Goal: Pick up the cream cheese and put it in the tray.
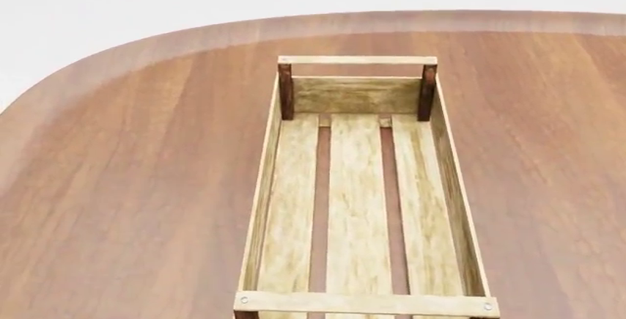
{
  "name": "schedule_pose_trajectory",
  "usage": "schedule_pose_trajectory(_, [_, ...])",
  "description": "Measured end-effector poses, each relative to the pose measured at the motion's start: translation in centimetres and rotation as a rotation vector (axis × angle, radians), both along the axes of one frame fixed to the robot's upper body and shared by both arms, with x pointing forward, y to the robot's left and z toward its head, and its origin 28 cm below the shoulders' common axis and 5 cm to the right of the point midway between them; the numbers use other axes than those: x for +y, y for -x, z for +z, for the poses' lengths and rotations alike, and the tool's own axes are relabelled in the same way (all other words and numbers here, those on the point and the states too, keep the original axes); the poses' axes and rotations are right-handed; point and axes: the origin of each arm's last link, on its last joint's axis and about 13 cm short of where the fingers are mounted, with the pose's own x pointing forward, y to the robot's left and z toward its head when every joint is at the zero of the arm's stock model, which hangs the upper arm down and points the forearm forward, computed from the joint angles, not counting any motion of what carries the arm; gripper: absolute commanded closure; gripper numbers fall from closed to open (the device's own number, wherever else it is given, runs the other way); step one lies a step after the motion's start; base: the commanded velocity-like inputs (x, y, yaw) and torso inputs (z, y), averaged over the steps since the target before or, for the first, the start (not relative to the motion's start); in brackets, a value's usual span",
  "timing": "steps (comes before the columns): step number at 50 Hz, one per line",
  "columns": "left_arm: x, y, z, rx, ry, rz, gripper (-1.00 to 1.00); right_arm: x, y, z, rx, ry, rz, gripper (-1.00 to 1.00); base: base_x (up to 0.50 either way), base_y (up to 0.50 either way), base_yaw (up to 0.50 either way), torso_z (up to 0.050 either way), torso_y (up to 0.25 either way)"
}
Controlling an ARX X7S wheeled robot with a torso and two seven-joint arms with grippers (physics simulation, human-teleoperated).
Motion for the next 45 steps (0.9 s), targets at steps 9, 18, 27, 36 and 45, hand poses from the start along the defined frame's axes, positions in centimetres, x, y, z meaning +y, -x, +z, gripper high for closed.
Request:
schedule_pose_trajectory(9, [0.0, -0.02, -0.01, 0.0, -0.001, 0.0, -1.0, -0.06, -0.04, 0.03, 0.002, -0.008, 0.002, -1.0, 0.16, 0.0, 0.0, 0.0, 0.0])
schedule_pose_trajectory(18, [0.01, -0.04, -0.03, 0.0, 0.0, 0.001, -1.0, -0.03, -0.03, 0.02, 0.002, -0.008, 0.005, -1.0, 0.16, 0.0, 0.0, 0.0, 0.0])
schedule_pose_trajectory(27, [0.0, -0.04, -0.05, 0.0, -0.001, 0.001, -1.0, -0.04, 0.0, 0.02, 0.001, -0.01, 0.007, -1.0, 0.16, 0.0, 0.0, 0.0, 0.0])
schedule_pose_trajectory(36, [0.01, -0.03, -0.05, -0.001, 0.0, 0.002, -1.0, -0.05, 0.02, 0.02, 0.002, -0.012, 0.008, -1.0, 0.16, 0.0, 0.0, 0.0, 0.0])
schedule_pose_trajectory(45, [0.03, -0.01, -0.04, -0.002, 0.002, 0.003, -1.0, -0.06, 0.02, 0.04, 0.002, -0.014, 0.011, -1.0, 0.16, 0.0, 0.0, 0.0, 0.002])
